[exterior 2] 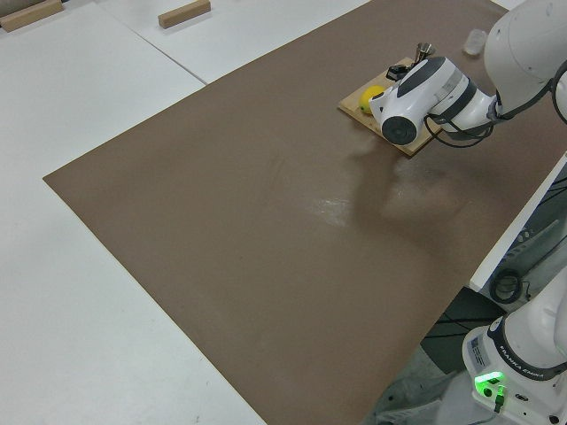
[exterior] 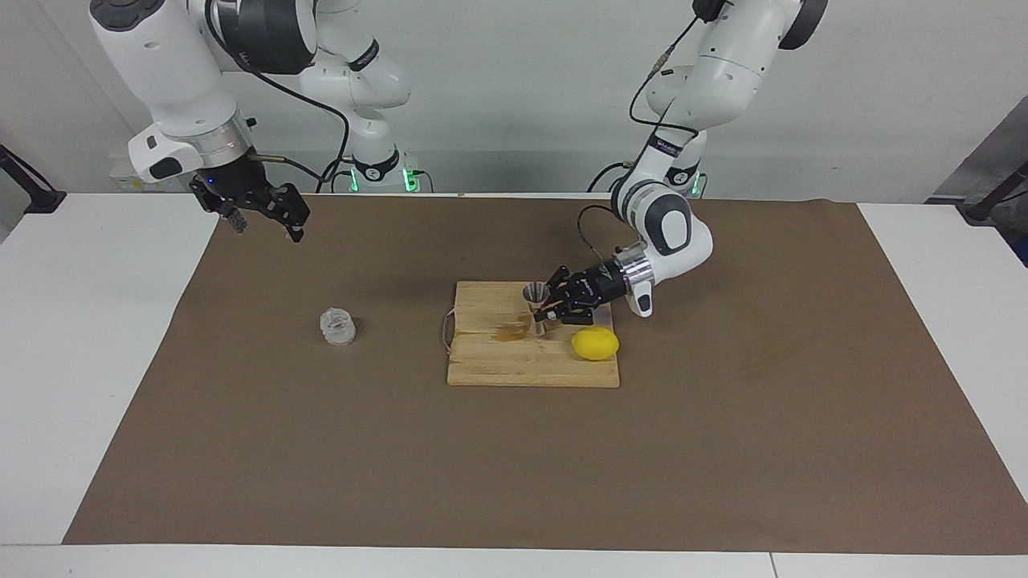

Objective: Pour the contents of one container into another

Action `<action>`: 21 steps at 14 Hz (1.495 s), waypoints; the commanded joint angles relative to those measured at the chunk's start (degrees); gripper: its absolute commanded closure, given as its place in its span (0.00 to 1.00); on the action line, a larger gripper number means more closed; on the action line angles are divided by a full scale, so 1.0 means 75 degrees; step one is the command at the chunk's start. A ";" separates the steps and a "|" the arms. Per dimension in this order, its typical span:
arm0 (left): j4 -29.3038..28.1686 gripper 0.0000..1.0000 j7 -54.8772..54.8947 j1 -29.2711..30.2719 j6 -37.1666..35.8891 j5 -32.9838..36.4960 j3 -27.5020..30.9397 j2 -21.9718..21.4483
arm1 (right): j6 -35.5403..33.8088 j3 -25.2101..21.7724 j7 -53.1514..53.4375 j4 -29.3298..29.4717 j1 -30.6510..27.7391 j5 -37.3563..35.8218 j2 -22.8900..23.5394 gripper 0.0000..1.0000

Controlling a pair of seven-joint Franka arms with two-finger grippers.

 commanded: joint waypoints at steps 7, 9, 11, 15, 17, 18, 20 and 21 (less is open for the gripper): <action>-0.0225 0.88 0.0506 -0.0218 0.0096 -0.0425 0.0052 -0.0040 | -0.0006 0.0035 -0.0127 -0.0032 -0.0084 0.0100 -0.0061 0.00; -0.0225 0.86 0.0578 -0.0218 0.0095 -0.0426 0.0052 -0.0004 | -0.0006 0.0024 -0.0127 -0.0032 -0.0084 0.0100 -0.0061 0.00; -0.0225 0.86 0.0590 -0.0230 0.0107 -0.0426 0.0052 -0.0004 | -0.0006 0.0035 -0.0127 -0.0032 -0.0084 0.0100 -0.0061 0.00; -0.0202 0.84 0.0695 -0.0242 0.0107 -0.0438 0.0064 0.0101 | -0.0006 0.0035 -0.0127 -0.0032 -0.0084 0.0088 -0.0061 0.00; -0.0190 0.83 0.0742 -0.0254 0.0107 -0.0449 0.0064 0.0113 | -0.0006 0.0024 -0.0127 -0.0032 -0.0084 0.0100 -0.0061 0.00; -0.0190 0.82 0.0788 -0.0254 0.0107 -0.0449 0.0064 0.0124 | -0.0006 0.0024 -0.0127 -0.0032 -0.0084 0.0100 -0.0061 0.00; -0.0178 0.81 0.0870 -0.0254 0.0096 -0.0461 0.0052 0.0218 | -0.0006 0.0035 -0.0127 -0.0032 -0.0084 0.0100 -0.0061 0.00; -0.0178 0.80 0.0929 -0.0254 0.0095 -0.0461 0.0064 0.0230 | -0.0006 0.0024 -0.0127 -0.0032 -0.0084 0.0100 -0.0061 0.00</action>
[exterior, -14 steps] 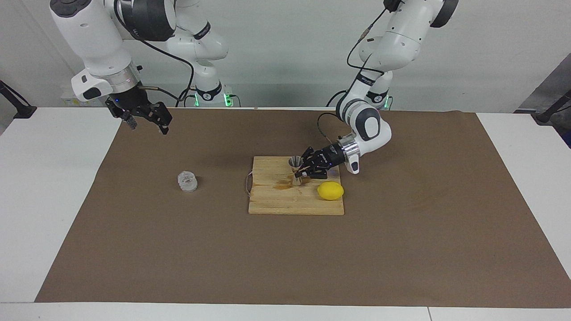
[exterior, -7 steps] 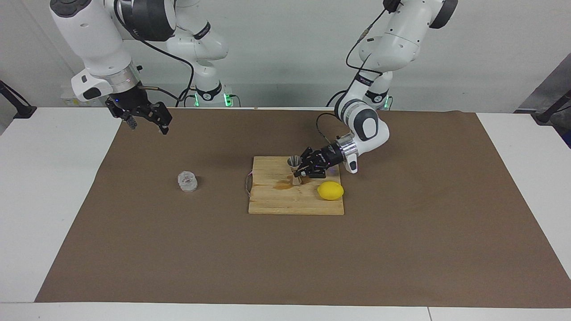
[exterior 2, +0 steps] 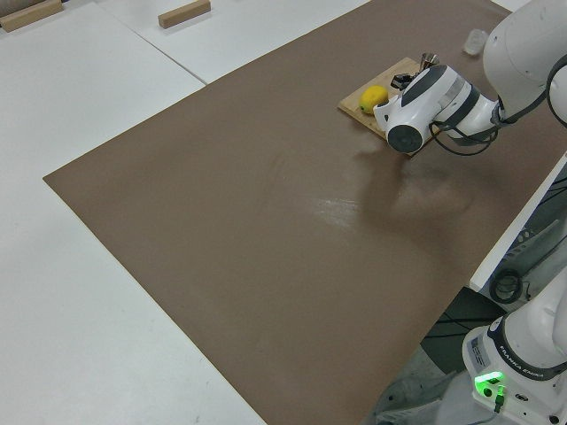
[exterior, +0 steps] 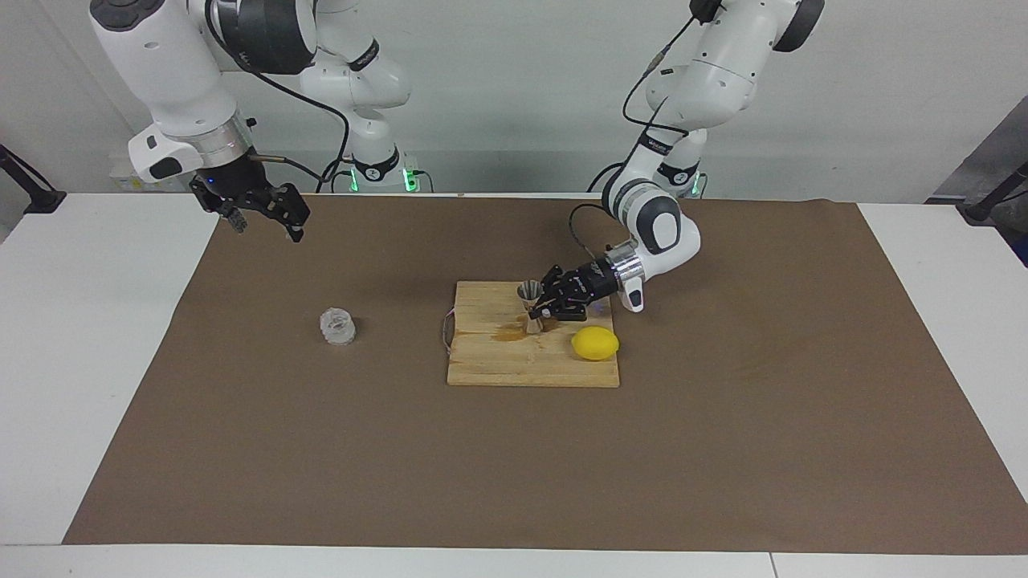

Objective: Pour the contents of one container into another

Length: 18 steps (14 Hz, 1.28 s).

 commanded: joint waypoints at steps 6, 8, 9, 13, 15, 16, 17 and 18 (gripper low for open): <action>-0.0016 0.73 0.0350 -0.0112 0.0018 -0.0257 0.0063 0.0099 | -0.0006 0.0035 -0.0127 -0.0032 -0.0084 0.0100 -0.0061 0.00; -0.0016 0.66 0.0350 -0.0111 0.0006 -0.0257 0.0063 0.0122 | -0.0006 0.0035 -0.0127 -0.0032 -0.0084 0.0100 -0.0061 0.00; -0.0016 0.61 0.0350 -0.0100 -0.0017 -0.0257 0.0074 0.0134 | -0.0006 0.0035 -0.0127 -0.0032 -0.0084 0.0100 -0.0061 0.00; -0.0005 0.51 0.0338 -0.0065 -0.0029 -0.0246 0.0074 0.0087 | -0.0006 0.0035 -0.0127 -0.0032 -0.0084 0.0100 -0.0061 0.00; -0.0005 0.45 0.0315 -0.0053 0.0030 -0.0234 0.0086 0.0029 | -0.0006 0.0024 -0.0138 -0.0032 -0.0084 0.0088 -0.0061 0.00; 0.0007 0.40 0.0303 -0.0041 0.0053 -0.0234 0.0086 0.0005 | -0.0006 0.0024 -0.0138 -0.0032 -0.0096 0.0100 -0.0061 0.00; 0.0019 0.30 0.0280 -0.0029 0.0065 -0.0222 0.0086 -0.0018 | -0.0006 0.0024 -0.0104 -0.0032 -0.0096 0.0100 -0.0061 0.00; 0.0019 0.12 0.0256 -0.0029 0.0077 -0.0222 0.0098 -0.0088 | -0.0006 0.0024 -0.0115 -0.0032 -0.0119 0.0100 -0.0061 0.00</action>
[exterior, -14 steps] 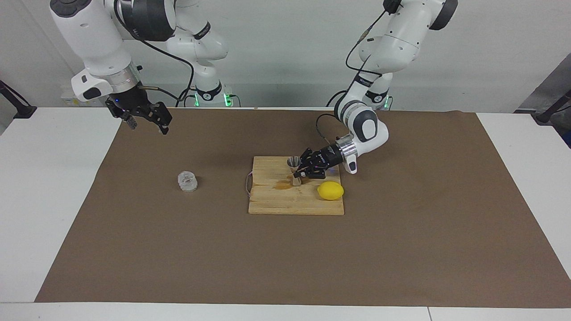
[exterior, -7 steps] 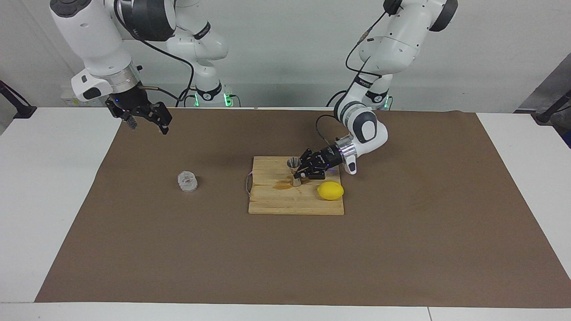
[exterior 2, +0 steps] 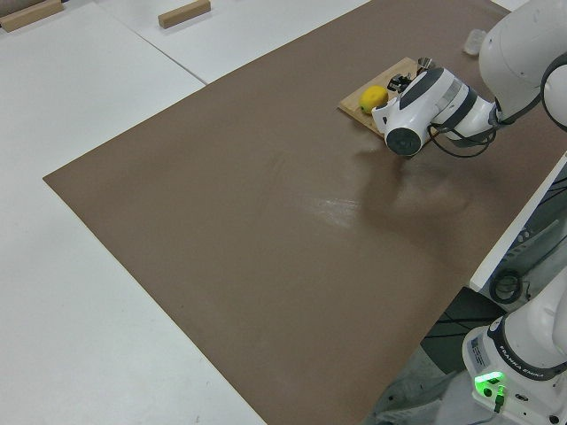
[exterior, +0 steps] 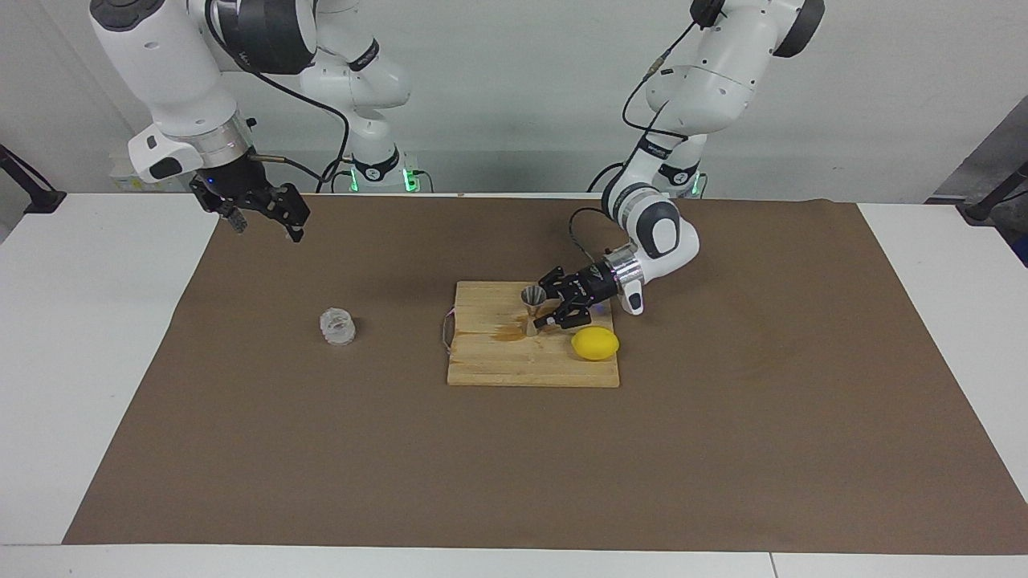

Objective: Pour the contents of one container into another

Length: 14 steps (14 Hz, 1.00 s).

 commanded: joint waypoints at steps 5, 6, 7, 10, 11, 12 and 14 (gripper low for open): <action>-0.0045 0.00 -0.0119 -0.0035 0.0712 -0.0086 0.0031 -0.0609 | -0.0029 0.0024 -0.0185 -0.0079 -0.0293 0.0100 -0.0073 0.00; -0.0045 0.00 -0.0119 -0.0035 0.0782 -0.0062 0.0031 -0.0679 | -0.0017 0.0024 -0.0197 -0.0079 -0.0293 0.0100 -0.0073 0.00; -0.0045 0.00 -0.0119 -0.0035 0.0899 -0.0039 0.0031 -0.0784 | 0.0017 0.0024 -0.0220 -0.0149 -0.0258 0.0100 -0.0085 0.00; -0.0115 0.00 -0.0155 -0.0035 0.1157 0.0008 0.0019 -0.1054 | 0.0204 0.0036 -0.0524 -0.0301 -0.0188 0.0088 -0.0155 0.00; -0.0173 0.00 -0.0155 -0.0035 0.1239 0.0101 0.0019 -0.1136 | 0.0368 0.0036 -0.0711 -0.0395 -0.0188 0.0088 -0.0155 0.00; -0.0209 0.00 -0.0155 -0.0035 0.1298 0.0357 0.0019 -0.1195 | 0.0439 0.0036 -0.0863 -0.0465 -0.0188 0.0088 -0.0190 0.00; -0.0244 0.00 -0.0178 -0.0035 0.1554 0.0488 0.0019 -0.1405 | 0.0428 0.0071 -0.1389 -0.0617 -0.0176 0.0088 -0.0237 0.00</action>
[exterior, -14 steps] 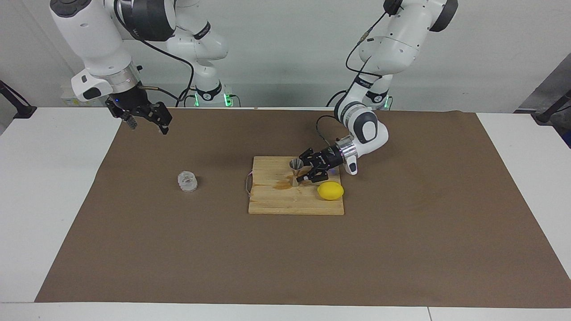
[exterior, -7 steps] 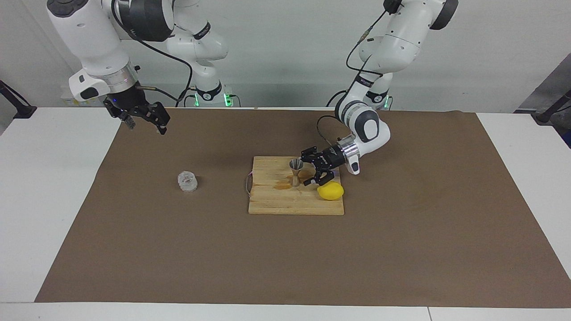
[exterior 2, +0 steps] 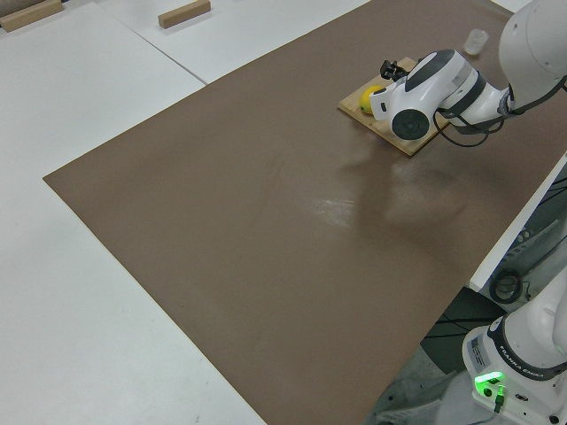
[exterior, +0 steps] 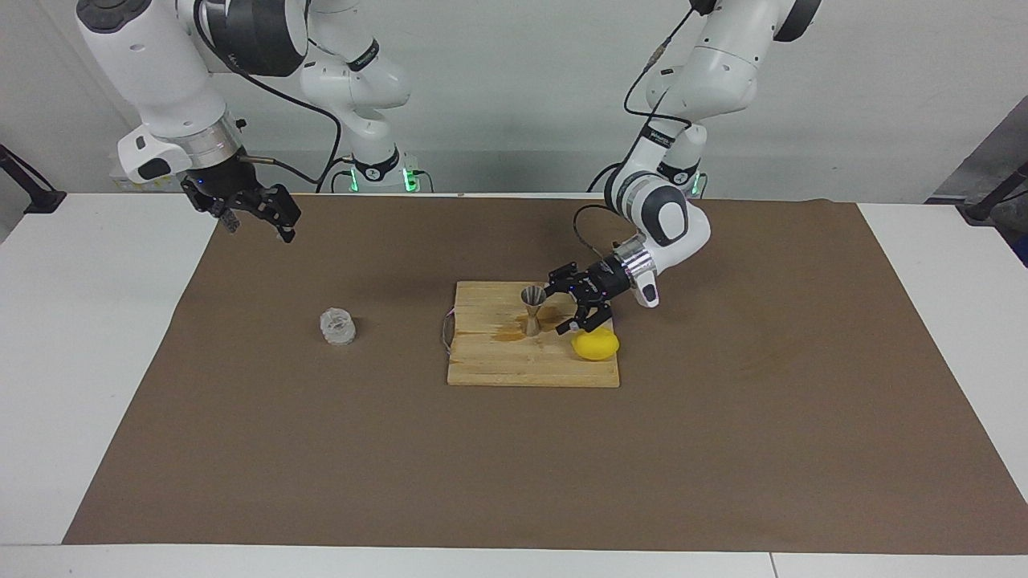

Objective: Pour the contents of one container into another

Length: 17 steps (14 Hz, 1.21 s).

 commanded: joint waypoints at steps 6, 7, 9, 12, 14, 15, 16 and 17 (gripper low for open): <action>-0.0368 0.00 -0.0166 -0.0051 0.0965 0.0603 0.0017 -0.1029 | 0.0534 0.0060 -0.2999 -0.1081 -0.0019 0.0088 -0.0409 0.00; -0.0391 0.00 -0.0166 -0.0051 0.1023 0.0801 0.0017 -0.1076 | 0.0581 0.0060 -0.3479 -0.1175 -0.0019 0.0088 -0.0421 0.00; -0.0403 0.00 -0.0166 -0.0051 0.1105 0.1398 0.0017 -0.1135 | 0.0792 0.0060 -0.4300 -0.1525 -0.0019 0.0088 -0.0502 0.00; -0.0427 0.00 -0.0154 -0.0039 0.1048 0.2146 0.0040 -0.1159 | 0.1039 0.0071 -0.5449 -0.1796 -0.0019 0.0076 -0.0550 0.00; -0.0427 0.00 -0.0154 -0.0016 0.0884 0.2966 0.0052 -0.1112 | 0.1120 0.0072 -0.6070 -0.1983 -0.0019 0.0076 -0.0550 0.00; -0.0427 0.00 -0.0177 -0.0004 0.0686 0.3354 0.0063 -0.1089 | 0.1225 0.0072 -0.6457 -0.2077 -0.0019 0.0076 -0.0561 0.00; -0.0427 0.00 -0.0189 0.0042 0.0591 0.3497 0.0075 -0.1077 | 0.1400 0.0072 -0.6878 -0.2148 -0.0019 0.0076 -0.0550 0.00; -0.0427 0.00 -0.0178 0.0077 0.0474 0.3568 0.0087 -0.1054 | 0.1553 0.0072 -0.7265 -0.2229 -0.0019 0.0076 -0.0550 0.00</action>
